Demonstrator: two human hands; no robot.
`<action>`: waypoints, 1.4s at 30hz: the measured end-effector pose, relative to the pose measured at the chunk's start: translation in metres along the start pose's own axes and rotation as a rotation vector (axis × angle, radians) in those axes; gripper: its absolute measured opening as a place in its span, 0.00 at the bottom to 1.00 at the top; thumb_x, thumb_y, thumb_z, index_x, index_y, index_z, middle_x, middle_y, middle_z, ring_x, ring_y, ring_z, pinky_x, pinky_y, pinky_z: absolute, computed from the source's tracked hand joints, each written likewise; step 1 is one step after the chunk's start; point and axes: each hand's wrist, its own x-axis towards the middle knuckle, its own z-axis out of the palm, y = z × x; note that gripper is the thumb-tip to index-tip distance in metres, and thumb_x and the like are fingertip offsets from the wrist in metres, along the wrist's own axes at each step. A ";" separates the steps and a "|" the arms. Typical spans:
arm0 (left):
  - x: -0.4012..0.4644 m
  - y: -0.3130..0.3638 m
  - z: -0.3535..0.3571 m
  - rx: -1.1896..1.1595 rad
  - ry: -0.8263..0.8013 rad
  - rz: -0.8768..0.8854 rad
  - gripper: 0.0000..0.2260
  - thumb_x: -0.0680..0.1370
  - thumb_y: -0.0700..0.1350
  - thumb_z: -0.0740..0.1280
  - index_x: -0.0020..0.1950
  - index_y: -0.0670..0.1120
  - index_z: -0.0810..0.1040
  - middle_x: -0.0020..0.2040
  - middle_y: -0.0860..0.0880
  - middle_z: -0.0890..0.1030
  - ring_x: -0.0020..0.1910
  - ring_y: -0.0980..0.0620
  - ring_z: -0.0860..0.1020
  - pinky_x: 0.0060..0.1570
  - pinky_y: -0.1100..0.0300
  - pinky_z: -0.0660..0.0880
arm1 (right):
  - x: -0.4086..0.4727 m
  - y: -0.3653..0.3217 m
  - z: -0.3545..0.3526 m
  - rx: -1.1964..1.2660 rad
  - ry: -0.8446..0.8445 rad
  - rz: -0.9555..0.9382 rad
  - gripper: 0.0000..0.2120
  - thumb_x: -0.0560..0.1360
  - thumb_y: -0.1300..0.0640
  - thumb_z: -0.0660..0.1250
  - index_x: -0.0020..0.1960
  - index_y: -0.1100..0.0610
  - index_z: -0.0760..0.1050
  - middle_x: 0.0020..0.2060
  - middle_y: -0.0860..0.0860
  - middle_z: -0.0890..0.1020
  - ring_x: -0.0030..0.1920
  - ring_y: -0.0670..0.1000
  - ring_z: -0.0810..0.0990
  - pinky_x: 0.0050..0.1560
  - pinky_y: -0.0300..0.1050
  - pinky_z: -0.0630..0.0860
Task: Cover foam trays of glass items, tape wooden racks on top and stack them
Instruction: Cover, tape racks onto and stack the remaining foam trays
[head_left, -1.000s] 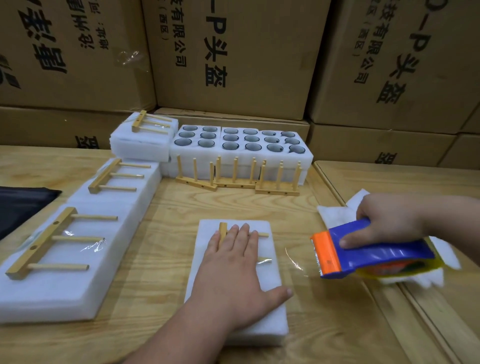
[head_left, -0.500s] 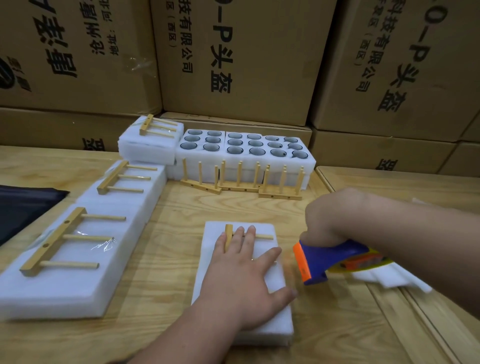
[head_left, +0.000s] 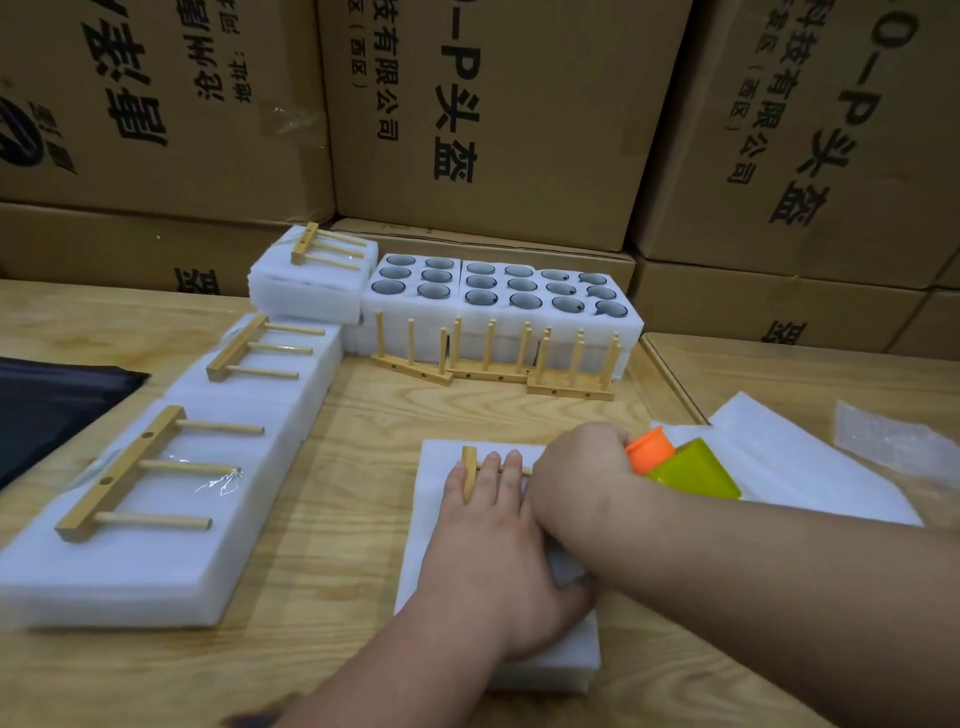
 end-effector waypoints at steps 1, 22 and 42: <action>0.000 0.000 0.000 -0.007 0.000 -0.011 0.48 0.72 0.77 0.41 0.83 0.48 0.42 0.83 0.45 0.38 0.81 0.45 0.35 0.76 0.40 0.34 | -0.007 0.005 0.005 -0.013 0.113 0.021 0.12 0.81 0.56 0.60 0.59 0.51 0.78 0.57 0.49 0.80 0.57 0.56 0.80 0.50 0.54 0.73; 0.000 -0.001 0.004 0.031 -0.025 -0.007 0.51 0.69 0.79 0.38 0.83 0.48 0.40 0.82 0.46 0.35 0.80 0.46 0.32 0.75 0.39 0.31 | -0.116 0.069 0.249 0.847 0.704 0.669 0.30 0.66 0.18 0.51 0.39 0.43 0.73 0.27 0.47 0.77 0.27 0.56 0.78 0.34 0.53 0.78; -0.016 -0.015 -0.020 -0.638 0.266 -0.034 0.37 0.72 0.74 0.45 0.80 0.63 0.50 0.82 0.62 0.45 0.77 0.67 0.35 0.77 0.57 0.31 | -0.088 0.002 0.159 2.006 0.869 0.185 0.18 0.79 0.54 0.68 0.68 0.45 0.76 0.65 0.41 0.79 0.55 0.26 0.76 0.53 0.30 0.71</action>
